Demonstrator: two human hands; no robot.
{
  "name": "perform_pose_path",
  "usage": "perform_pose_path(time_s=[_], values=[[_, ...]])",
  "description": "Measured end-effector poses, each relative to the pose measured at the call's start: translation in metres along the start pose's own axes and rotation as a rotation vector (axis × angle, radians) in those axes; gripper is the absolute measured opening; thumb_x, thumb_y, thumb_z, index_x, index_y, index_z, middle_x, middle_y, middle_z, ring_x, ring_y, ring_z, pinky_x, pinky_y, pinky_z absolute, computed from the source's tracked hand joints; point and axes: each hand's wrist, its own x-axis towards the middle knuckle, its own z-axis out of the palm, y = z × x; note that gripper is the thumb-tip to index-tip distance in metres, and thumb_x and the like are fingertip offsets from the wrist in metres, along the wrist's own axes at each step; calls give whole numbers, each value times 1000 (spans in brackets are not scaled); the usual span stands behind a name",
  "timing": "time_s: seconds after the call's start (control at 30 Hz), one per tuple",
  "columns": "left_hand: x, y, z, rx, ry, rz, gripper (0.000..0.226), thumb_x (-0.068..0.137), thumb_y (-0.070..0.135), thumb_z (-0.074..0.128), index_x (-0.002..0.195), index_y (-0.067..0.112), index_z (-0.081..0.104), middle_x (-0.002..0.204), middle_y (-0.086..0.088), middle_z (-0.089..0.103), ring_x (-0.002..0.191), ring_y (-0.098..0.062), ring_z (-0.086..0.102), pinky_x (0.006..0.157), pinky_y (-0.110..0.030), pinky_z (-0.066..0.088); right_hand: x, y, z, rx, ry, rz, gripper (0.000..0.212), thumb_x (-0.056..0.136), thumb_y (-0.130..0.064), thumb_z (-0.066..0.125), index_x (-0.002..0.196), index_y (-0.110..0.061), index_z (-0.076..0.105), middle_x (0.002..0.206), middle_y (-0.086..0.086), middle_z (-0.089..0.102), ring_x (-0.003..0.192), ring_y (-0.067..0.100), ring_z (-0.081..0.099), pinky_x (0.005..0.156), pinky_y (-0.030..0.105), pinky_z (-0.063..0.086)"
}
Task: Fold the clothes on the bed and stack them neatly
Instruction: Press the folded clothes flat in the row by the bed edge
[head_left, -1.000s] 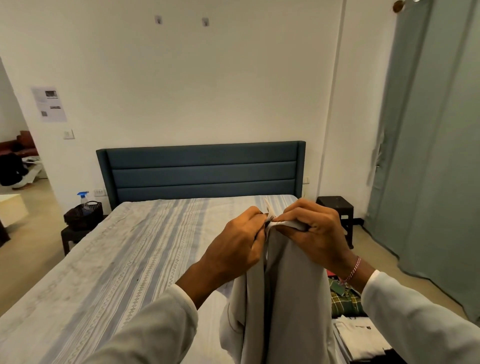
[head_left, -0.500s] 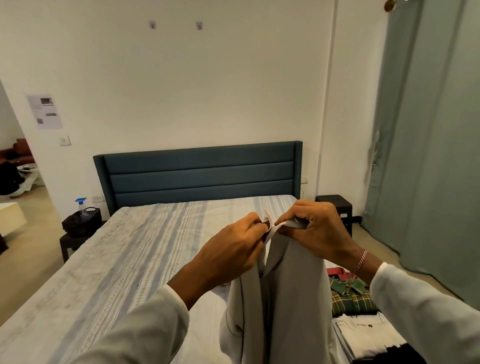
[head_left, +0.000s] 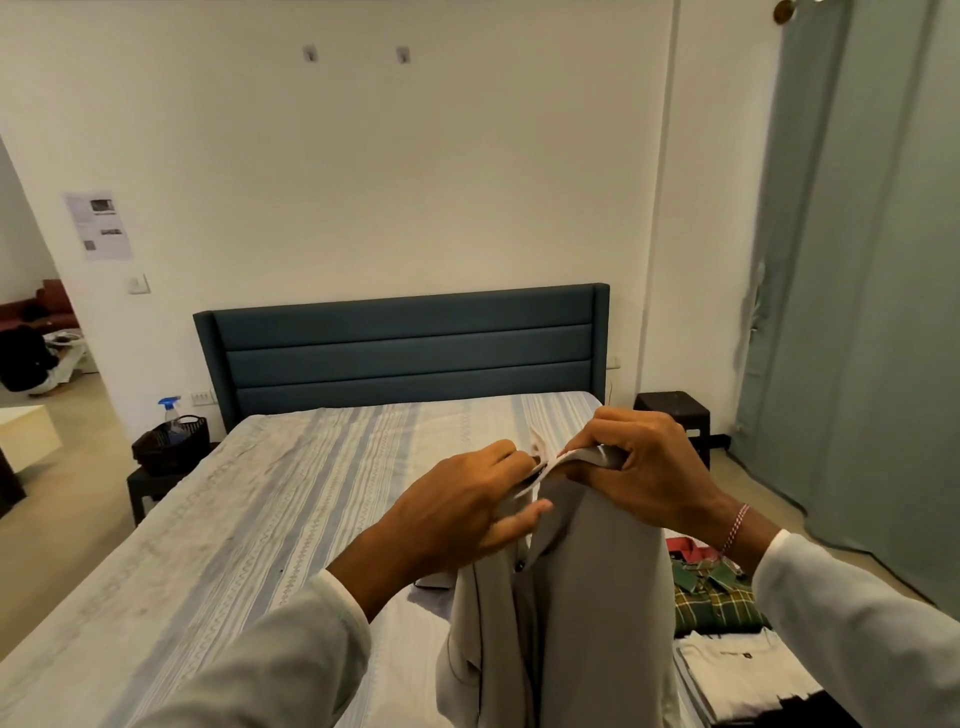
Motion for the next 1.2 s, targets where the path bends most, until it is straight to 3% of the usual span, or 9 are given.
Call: perform_pose_path(time_s=[0.13,0.3,0.4,0.5,0.63,0.83,0.9,1.03,1.2], values=[[3,1,-6,-75,-114,-39,46,97,44,44,128,13,59,109,-7,66,85,-13,60,79,-11,42,2,2,-9,17,-109,-18,37,87,-57,67,92,-22,77,83,-27,56,67,-3,59,65,5,48],[3,9,-9,-102,-142,-16,43,99,42,45,131,16,59,108,-4,67,88,-15,62,80,-11,44,0,8,-15,31,-251,-38,51,90,-67,54,92,-21,78,78,-11,68,66,3,62,62,10,52],[3,11,-10,-78,-115,2,39,100,41,46,123,15,64,98,-4,68,78,-14,63,73,-13,47,-6,5,-13,-62,-192,-128,38,94,-52,58,95,-19,77,79,-8,68,67,-3,55,64,5,43],[1,12,-10,-41,-52,22,37,102,41,43,116,15,66,86,-3,66,66,-10,59,62,-9,45,-12,2,-9,-202,-90,-263,36,99,-43,55,96,-15,76,77,-2,68,64,4,56,73,3,32],[-3,14,-9,-46,8,37,40,102,44,40,113,16,66,82,-2,67,62,-12,62,58,-18,57,-18,-1,-5,-239,-14,-340,44,103,-44,48,94,-11,76,74,3,69,60,14,62,66,13,41],[-6,17,-11,-77,9,28,34,101,38,42,111,16,66,82,1,66,64,-6,58,64,-5,45,-21,-9,-3,-244,-13,-385,47,104,-45,47,89,-10,75,73,4,69,57,16,63,55,21,53],[-8,16,-10,-81,-2,19,30,101,35,45,112,16,66,84,1,67,66,-9,62,65,-8,48,-21,-10,-4,-249,-26,-400,46,104,-46,47,88,-12,74,72,3,68,57,16,63,51,26,55],[-11,16,-10,-66,-5,16,21,99,30,53,111,18,65,85,2,67,68,-10,64,64,-17,57,-21,-12,-6,-289,-55,-410,42,101,-45,52,86,-14,75,69,1,67,54,14,60,50,24,53],[-14,17,-11,-66,-14,44,34,101,39,42,112,16,65,86,0,68,67,-11,65,69,-7,48,-24,-15,-4,-208,-75,-346,41,102,-47,50,89,-14,72,70,-1,68,55,13,61,53,21,53]])
